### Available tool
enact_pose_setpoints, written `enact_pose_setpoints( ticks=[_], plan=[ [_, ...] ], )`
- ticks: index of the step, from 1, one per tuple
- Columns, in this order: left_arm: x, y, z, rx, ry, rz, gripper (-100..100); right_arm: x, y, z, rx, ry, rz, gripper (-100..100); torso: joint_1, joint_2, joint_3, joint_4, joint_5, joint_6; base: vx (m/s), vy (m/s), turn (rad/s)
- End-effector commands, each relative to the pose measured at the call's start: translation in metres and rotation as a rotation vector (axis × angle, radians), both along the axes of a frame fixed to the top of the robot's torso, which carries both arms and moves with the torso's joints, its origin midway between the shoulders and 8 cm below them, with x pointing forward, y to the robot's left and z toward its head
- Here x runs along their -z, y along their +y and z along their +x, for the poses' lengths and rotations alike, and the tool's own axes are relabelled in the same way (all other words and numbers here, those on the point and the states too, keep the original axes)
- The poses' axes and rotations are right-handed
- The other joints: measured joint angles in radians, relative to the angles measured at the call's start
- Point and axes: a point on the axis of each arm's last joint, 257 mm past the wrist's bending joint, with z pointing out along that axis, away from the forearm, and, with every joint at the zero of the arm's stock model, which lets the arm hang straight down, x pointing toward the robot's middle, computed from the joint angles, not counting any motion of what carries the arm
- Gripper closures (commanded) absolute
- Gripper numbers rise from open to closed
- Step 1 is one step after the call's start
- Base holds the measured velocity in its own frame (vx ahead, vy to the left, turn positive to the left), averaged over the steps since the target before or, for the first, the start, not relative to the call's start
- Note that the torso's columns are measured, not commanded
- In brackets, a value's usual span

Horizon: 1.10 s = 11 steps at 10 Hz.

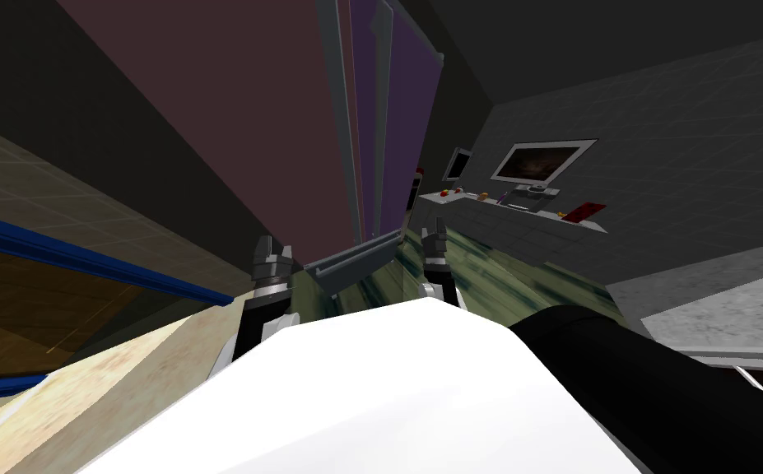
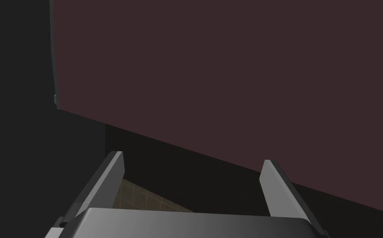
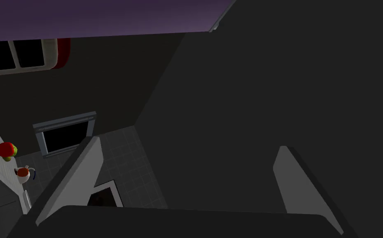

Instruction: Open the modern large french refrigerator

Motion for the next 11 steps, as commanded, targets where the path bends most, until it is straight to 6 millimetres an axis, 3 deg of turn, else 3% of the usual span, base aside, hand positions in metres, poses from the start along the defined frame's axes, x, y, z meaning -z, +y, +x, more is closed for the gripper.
enact_pose_setpoints(
  ticks=[1,9,10,11],
  plan=[
    [0.000,0.000,0.000,0.000,0.000,0.000,0,0.000,0.000,0.000,0.000,0.000,0.000,0,0.000,0.040,-0.082,0.041,0.000,0.000,0.000,0.000,0.000],
    [0.000,0.000,0.000,0.000,0.000,0.000,0,0.000,0.000,0.000,0.000,0.000,0.000,0,0.000,0.618,-1.234,0.617,0.000,0.000,0.000,0.000,0.000],
    [0.012,0.001,0.004,0.014,0.020,0.032,-100,0.000,0.000,0.000,0.000,0.000,0.000,0,0.000,0.691,-1.382,0.691,0.000,0.000,0.027,-0.001,0.026],
    [0.017,0.002,0.006,0.017,0.028,0.040,-100,0.000,0.000,0.000,0.000,0.000,0.000,0,0.000,0.724,-1.452,0.724,0.000,0.000,0.052,0.003,0.029]
  ],
)
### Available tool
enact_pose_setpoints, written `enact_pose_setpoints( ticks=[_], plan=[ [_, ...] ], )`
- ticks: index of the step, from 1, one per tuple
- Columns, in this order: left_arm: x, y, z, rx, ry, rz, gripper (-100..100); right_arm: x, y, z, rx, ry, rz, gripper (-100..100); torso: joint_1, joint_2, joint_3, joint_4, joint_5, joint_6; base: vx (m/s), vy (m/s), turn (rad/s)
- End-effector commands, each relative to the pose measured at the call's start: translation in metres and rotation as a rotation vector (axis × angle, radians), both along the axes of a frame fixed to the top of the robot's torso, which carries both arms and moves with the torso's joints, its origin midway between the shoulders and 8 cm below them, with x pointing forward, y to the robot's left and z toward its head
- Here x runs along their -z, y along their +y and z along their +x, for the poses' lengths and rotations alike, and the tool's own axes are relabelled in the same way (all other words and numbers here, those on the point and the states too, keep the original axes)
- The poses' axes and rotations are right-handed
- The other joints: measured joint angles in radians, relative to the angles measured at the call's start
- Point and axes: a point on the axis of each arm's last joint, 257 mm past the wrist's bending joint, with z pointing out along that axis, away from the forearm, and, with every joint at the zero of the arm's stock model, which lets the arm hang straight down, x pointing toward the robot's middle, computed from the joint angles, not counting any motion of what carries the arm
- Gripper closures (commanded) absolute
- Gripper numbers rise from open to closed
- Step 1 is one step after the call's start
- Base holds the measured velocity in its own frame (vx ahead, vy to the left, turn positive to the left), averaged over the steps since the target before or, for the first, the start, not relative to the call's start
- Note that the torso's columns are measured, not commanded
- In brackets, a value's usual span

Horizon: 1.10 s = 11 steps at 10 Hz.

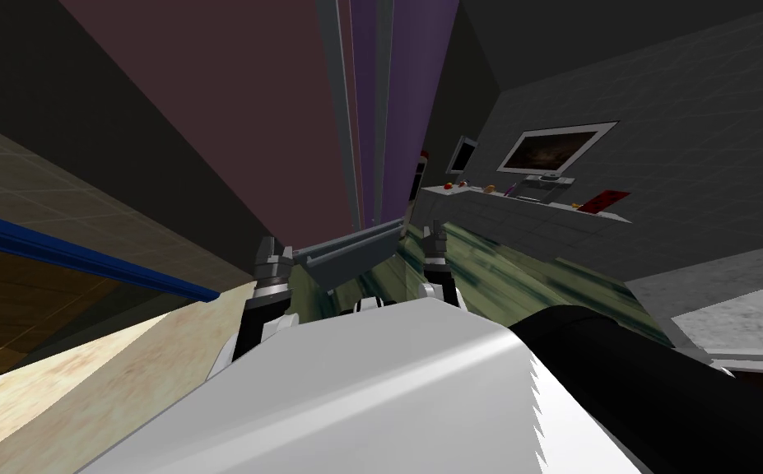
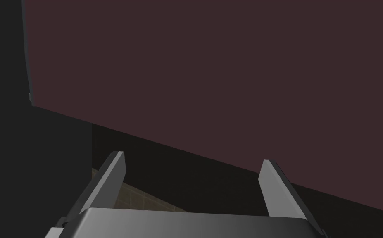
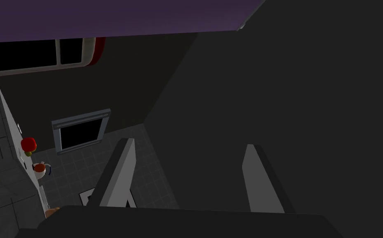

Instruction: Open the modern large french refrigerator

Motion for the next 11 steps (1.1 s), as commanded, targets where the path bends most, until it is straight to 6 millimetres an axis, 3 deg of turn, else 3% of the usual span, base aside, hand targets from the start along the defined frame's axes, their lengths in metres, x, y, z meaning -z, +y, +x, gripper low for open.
enact_pose_setpoints(
  ticks=[1,11],
  plan=[
    [0.018,0.003,0.006,0.011,0.025,0.032,-100,0.000,0.000,0.000,0.000,0.000,0.000,0,0.000,0.008,-0.020,0.009,0.000,0.000,0.054,0.009,0.026],
    [0.089,0.027,0.019,0.004,0.115,0.077,-100,0.000,0.000,0.000,0.000,0.000,0.000,0,0.000,0.014,-0.025,0.014,0.000,0.000,0.054,0.008,0.026]
  ],
)
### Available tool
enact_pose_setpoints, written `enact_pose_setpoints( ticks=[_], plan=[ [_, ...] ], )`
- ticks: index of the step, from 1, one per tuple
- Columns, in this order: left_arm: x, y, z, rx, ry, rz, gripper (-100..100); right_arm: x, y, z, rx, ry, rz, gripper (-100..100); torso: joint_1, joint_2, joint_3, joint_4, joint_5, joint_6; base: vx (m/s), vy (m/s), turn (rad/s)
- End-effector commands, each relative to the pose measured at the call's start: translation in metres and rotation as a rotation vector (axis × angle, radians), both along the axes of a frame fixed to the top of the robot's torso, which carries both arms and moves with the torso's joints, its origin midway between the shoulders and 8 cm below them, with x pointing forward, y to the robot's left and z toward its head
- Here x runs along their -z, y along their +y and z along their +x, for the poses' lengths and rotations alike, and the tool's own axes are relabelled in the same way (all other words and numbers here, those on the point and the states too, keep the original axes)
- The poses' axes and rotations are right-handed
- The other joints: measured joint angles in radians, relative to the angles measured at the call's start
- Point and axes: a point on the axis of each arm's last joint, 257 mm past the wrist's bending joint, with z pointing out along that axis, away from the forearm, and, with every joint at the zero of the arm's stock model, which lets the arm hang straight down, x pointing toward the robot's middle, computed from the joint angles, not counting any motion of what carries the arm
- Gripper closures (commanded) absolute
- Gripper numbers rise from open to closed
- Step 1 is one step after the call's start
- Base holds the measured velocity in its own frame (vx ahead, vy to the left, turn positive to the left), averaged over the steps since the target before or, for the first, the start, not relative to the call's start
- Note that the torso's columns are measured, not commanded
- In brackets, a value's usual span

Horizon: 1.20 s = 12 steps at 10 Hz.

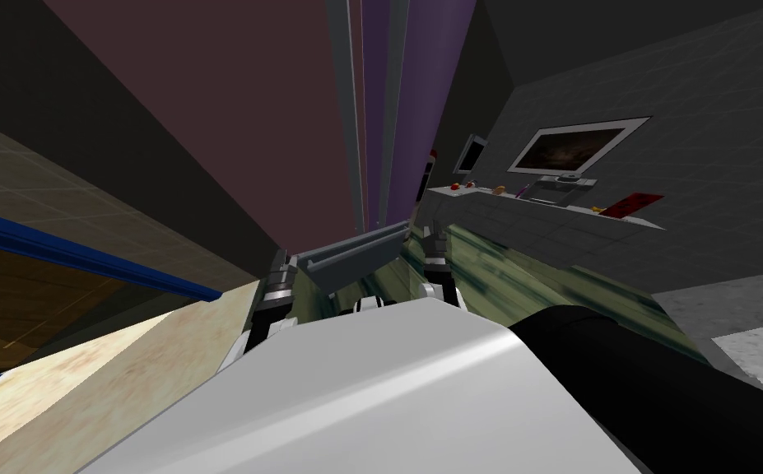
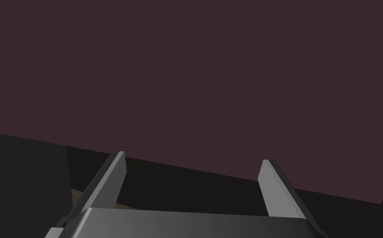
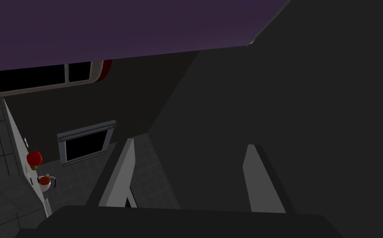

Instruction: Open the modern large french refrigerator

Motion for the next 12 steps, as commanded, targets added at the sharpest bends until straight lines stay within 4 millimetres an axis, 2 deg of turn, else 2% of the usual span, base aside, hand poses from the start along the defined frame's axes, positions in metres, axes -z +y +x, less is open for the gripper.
enact_pose_setpoints(
  ticks=[1,8,12],
  plan=[
    [0.020,0.008,0.002,-0.007,0.024,0.004,-100,0.000,0.000,0.000,0.000,0.000,0.000,0,0.000,0.001,0.000,0.000,0.000,0.000,0.043,0.006,0.025],
    [0.075,0.031,0.003,-0.035,0.087,0.013,-100,0.000,0.000,0.000,0.000,0.000,0.000,0,0.000,0.001,0.001,0.000,0.000,0.000,0.063,0.006,0.032],
    [0.096,0.041,0.002,-0.048,0.111,0.015,-100,0.000,0.000,0.000,0.000,0.000,0.000,0,0.000,0.001,0.000,0.000,0.000,0.000,0.045,0.006,0.023]
  ],
)
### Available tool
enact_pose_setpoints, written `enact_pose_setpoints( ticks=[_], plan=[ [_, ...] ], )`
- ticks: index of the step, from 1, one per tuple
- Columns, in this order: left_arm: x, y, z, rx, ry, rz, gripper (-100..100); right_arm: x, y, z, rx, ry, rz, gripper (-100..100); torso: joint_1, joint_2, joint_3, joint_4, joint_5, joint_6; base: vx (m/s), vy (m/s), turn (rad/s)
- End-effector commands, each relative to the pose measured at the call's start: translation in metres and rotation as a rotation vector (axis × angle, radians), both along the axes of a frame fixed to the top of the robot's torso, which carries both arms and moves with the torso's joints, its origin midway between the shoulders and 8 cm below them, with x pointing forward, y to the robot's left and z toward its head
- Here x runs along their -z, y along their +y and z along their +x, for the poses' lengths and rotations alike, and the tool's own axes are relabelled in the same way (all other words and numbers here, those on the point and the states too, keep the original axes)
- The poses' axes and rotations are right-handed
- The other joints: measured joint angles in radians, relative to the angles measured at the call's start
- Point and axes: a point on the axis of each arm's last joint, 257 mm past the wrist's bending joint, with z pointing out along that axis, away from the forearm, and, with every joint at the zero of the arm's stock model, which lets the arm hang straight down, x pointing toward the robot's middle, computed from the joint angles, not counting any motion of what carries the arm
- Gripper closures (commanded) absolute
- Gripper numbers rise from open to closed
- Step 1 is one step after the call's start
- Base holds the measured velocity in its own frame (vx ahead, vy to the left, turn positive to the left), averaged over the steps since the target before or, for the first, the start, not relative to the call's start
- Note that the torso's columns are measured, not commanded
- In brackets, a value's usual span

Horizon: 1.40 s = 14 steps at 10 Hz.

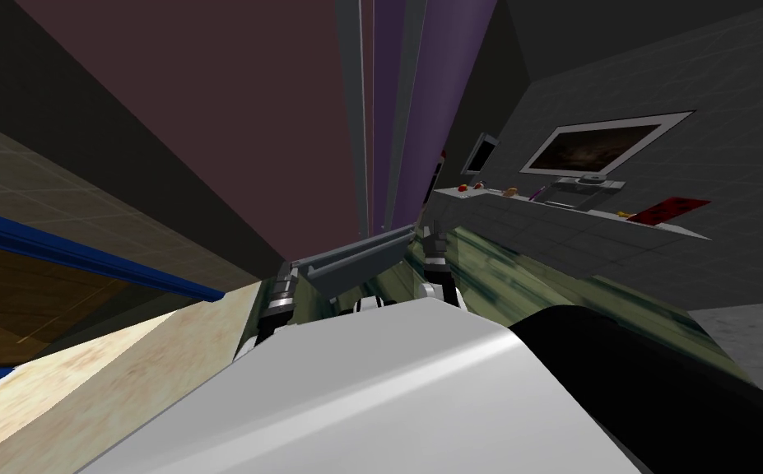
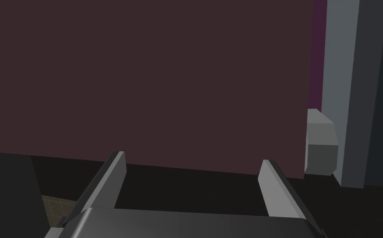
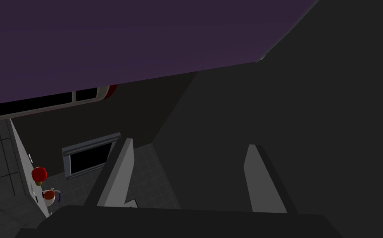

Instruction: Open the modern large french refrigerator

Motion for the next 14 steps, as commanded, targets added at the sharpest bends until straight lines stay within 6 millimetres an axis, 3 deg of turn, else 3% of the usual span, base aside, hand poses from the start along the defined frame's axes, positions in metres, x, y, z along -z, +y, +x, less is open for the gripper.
enact_pose_setpoints(
  ticks=[1,10,14],
  plan=[
    [0.017,0.007,-0.002,-0.009,0.020,0.000,-100,0.000,0.000,0.000,0.000,0.000,0.000,0,0.000,0.000,0.000,0.000,0.000,0.000,0.040,0.003,0.018],
    [0.083,0.034,-0.016,-0.058,0.102,-0.010,-100,0.000,0.000,0.000,0.000,0.000,0.000,0,0.000,-0.001,-0.001,0.000,0.000,0.000,0.060,0.004,0.030],
    [0.103,0.039,-0.023,-0.075,0.128,-0.019,-100,0.000,0.000,0.000,0.000,0.000,0.000,0,0.000,0.000,0.000,0.000,0.000,0.000,0.044,0.004,0.022]
  ],
)
